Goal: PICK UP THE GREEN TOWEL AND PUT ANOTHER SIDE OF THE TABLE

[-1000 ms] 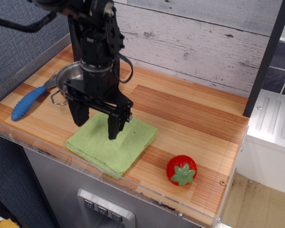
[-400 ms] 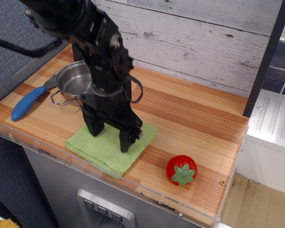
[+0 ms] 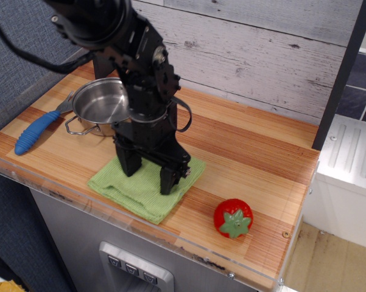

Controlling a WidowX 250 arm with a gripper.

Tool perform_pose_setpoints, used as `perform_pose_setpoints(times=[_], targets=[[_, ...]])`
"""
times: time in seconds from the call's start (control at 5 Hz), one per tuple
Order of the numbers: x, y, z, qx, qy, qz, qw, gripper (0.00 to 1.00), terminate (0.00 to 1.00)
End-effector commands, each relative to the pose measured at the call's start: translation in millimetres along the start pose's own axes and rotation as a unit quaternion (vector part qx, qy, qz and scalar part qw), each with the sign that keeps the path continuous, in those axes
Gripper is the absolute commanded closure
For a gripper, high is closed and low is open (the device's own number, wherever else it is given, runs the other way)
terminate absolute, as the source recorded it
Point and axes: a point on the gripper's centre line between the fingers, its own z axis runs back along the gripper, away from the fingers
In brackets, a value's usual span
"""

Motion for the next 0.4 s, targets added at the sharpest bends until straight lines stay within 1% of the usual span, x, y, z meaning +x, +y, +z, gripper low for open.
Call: perform_pose_setpoints(times=[0.0, 0.2], targets=[[50.4, -23.4, -15.7, -0.029, 0.002, -0.027, 0.9992, 0.0, 0.0], [72.3, -28.4, -12.9, -0.036, -0.01, -0.031, 0.9988, 0.0, 0.0]])
